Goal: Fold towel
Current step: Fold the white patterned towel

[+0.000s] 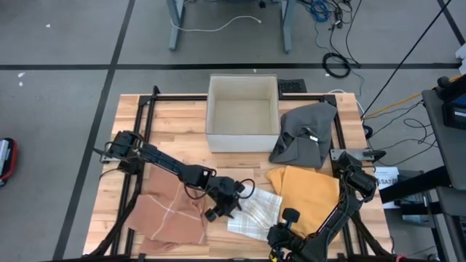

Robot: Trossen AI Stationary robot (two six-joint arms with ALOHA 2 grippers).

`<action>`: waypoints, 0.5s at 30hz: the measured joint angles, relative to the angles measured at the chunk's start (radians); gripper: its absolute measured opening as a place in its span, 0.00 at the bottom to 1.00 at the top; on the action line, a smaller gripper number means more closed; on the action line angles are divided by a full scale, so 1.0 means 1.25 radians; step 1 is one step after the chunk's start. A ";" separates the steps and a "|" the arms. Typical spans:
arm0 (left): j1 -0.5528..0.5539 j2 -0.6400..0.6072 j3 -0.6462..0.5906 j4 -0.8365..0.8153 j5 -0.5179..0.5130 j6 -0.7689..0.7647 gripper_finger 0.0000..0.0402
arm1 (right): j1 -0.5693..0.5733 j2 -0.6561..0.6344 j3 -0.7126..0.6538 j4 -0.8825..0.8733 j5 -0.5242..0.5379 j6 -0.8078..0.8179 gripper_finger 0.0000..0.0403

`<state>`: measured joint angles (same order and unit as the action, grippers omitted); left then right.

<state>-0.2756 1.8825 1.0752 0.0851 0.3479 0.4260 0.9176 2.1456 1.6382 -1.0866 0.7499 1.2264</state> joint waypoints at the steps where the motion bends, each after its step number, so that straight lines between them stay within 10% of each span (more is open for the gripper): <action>1: 0.000 0.001 0.000 0.001 -0.012 -0.002 0.49 | 0.000 0.000 0.000 0.000 0.000 -0.004 0.01; 15: -0.001 0.000 0.000 0.070 -0.022 0.041 0.36 | 0.000 0.000 0.000 0.001 0.001 -0.006 0.01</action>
<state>-0.2764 1.8820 1.0748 0.1723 0.3202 0.4778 0.9176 2.1452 1.6382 -1.0855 0.7506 1.2186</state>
